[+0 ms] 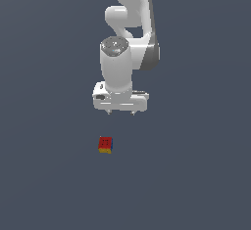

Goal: Pick up the object and move it to a goal position.

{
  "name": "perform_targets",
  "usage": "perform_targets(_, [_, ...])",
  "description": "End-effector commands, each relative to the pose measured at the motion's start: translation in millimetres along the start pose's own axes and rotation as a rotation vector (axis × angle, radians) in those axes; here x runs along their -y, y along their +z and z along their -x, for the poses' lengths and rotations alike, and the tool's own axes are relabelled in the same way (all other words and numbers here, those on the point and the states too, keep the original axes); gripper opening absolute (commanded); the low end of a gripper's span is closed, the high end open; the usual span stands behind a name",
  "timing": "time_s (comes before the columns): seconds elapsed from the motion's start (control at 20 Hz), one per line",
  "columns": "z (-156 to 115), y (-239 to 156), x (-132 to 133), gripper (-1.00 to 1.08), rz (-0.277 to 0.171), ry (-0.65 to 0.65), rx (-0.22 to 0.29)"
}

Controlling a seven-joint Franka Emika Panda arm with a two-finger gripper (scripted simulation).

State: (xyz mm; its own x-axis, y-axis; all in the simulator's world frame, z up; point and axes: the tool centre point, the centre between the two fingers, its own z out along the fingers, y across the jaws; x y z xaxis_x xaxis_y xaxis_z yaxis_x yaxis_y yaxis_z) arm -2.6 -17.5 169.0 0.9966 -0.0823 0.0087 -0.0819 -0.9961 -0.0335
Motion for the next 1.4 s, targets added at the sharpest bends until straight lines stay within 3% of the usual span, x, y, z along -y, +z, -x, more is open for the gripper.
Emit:
perform_targets(0.0, [0,0,0,1.00,0.000,0.000,0.000])
perform_targets(0.7, [1,-12,15,1.00,0.012,-0.054,-0.002])
perform_targets(1.35, [-13,-1,5,1.00,0.006,0.153,0.002])
